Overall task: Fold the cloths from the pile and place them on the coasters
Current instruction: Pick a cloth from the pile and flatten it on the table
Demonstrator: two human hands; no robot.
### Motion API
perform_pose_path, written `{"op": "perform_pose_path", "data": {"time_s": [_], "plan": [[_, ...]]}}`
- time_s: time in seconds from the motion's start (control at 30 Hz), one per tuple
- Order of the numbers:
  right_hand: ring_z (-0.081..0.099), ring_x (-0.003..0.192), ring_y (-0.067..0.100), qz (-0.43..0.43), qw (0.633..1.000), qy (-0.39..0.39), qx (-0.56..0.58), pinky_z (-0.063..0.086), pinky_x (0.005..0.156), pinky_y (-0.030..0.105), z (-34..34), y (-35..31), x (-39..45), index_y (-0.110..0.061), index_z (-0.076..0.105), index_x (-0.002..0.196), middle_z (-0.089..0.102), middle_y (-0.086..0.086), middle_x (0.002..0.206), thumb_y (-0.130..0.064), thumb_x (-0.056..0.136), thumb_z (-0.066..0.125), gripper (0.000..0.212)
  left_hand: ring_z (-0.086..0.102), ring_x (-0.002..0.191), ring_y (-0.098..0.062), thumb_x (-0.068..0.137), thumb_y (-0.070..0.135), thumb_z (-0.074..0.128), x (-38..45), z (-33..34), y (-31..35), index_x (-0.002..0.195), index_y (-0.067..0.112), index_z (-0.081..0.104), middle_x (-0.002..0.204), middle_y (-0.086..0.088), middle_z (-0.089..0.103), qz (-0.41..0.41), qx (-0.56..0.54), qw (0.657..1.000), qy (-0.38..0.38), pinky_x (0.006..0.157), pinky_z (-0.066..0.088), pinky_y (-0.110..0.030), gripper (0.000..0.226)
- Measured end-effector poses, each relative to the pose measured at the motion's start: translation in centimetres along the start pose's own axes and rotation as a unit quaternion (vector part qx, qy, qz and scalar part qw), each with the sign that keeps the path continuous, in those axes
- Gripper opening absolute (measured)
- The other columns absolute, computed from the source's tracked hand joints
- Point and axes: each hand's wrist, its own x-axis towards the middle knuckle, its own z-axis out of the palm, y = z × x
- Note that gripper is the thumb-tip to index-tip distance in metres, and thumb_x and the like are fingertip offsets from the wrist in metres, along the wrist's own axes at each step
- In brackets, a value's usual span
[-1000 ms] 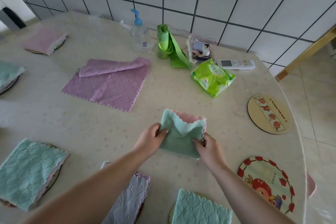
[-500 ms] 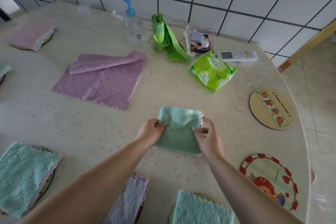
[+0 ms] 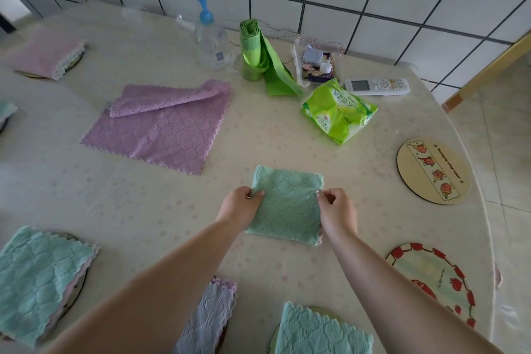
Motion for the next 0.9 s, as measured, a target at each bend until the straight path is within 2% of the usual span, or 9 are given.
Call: {"op": "perform_pose_path", "data": {"time_s": [0.13,0.2,0.3,0.4,0.5,0.63,0.77,0.83,0.9], "plan": [[0.055,0.073,0.013,0.008,1.000,0.019,0.018,0.043,0.058,0.028,0.1,-0.1,-0.1,-0.019,0.055,0.097,0.055,-0.011,0.078,-0.030,0.092,0.051,0.012,0.059,0.078,-0.022,0.092,0.040,0.048,-0.4,0.0,0.3,0.095,0.012,0.057,0.090,-0.005,0.062,-0.016,-0.042,0.999,0.016,0.065,0.046,-0.030,0.029],[0.056,0.081,0.014,-0.016,0.998,0.051,0.041,0.040,0.063,0.028,0.0,0.0,-0.4,-0.020,0.056,0.100,0.057,-0.006,0.092,-0.026,0.091,0.050,0.012,0.058,0.087,-0.020,0.090,0.042,0.051,-1.3,0.1,-0.1,0.108,0.015,0.050,0.099,-0.002,0.059,0.004,-0.071,0.995,0.075,0.071,0.047,-0.031,0.032],[0.053,0.105,0.018,-0.211,0.973,0.083,-0.045,0.044,0.086,0.034,0.4,0.5,-1.3,-0.016,0.058,0.111,0.053,0.001,0.118,-0.017,0.090,0.052,0.022,0.053,0.103,-0.021,0.091,0.037,0.047,-2.5,0.7,-1.5,0.120,0.015,0.049,0.115,-0.003,0.055,0.202,0.071,0.958,0.190,0.087,0.045,-0.038,0.037],[0.037,0.133,0.025,-0.354,0.908,0.017,-0.224,0.029,0.108,0.043,2.0,0.9,-1.6,-0.013,0.054,0.126,0.044,0.009,0.141,-0.012,0.087,0.052,0.039,0.042,0.129,-0.022,0.087,0.031,0.033,-2.1,1.8,-1.7,0.130,0.014,0.049,0.134,-0.003,0.052,0.356,0.219,0.894,0.161,0.108,0.030,-0.047,0.049],[0.042,0.132,0.026,-0.354,0.869,-0.011,-0.347,0.023,0.106,0.051,3.4,1.3,-1.6,-0.012,0.052,0.129,0.045,0.010,0.142,-0.026,0.087,0.041,0.045,0.017,0.143,-0.016,0.090,0.039,0.013,-1.0,2.6,-1.0,0.142,0.016,0.034,0.151,0.001,0.030,0.345,0.335,0.874,0.071,0.115,0.005,-0.046,0.061],[0.041,0.133,0.024,-0.329,0.851,-0.018,-0.409,0.026,0.105,0.056,3.0,2.9,-0.7,-0.020,0.048,0.133,0.043,0.007,0.144,-0.047,0.088,0.031,0.055,0.021,0.142,-0.017,0.092,0.050,0.019,0.2,2.5,-2.0,0.143,0.013,0.033,0.153,-0.002,0.027,0.324,0.415,0.847,0.070,0.113,0.017,-0.055,0.064],[0.030,0.139,0.024,-0.291,0.862,-0.034,-0.414,0.022,0.108,0.057,2.1,3.6,-0.2,-0.022,0.035,0.141,0.031,0.008,0.151,-0.058,0.087,0.026,0.065,-0.006,0.144,-0.015,0.087,0.062,0.006,0.6,2.3,-2.1,0.148,0.016,0.002,0.158,-0.001,-0.001,0.292,0.438,0.848,0.059,0.115,-0.006,-0.048,0.077],[0.020,0.142,0.024,-0.280,0.867,-0.035,-0.411,0.014,0.112,0.055,1.4,3.9,-0.2,-0.023,0.024,0.145,0.021,0.008,0.155,-0.061,0.087,0.019,0.069,-0.011,0.144,-0.017,0.083,0.065,0.001,0.5,2.2,-1.8,0.148,0.020,-0.003,0.157,-0.002,-0.008,0.272,0.442,0.853,0.053,0.116,-0.006,-0.049,0.079],[0.004,0.145,0.019,-0.268,0.881,-0.049,-0.386,0.001,0.115,0.050,0.4,4.0,-0.4,-0.025,0.010,0.148,0.009,0.003,0.157,-0.060,0.089,0.019,0.069,-0.010,0.144,-0.020,0.085,0.066,0.010,0.0,1.8,-1.6,0.148,0.024,-0.001,0.157,-0.005,-0.009,0.243,0.412,0.876,0.056,0.116,-0.004,-0.048,0.076]]}}
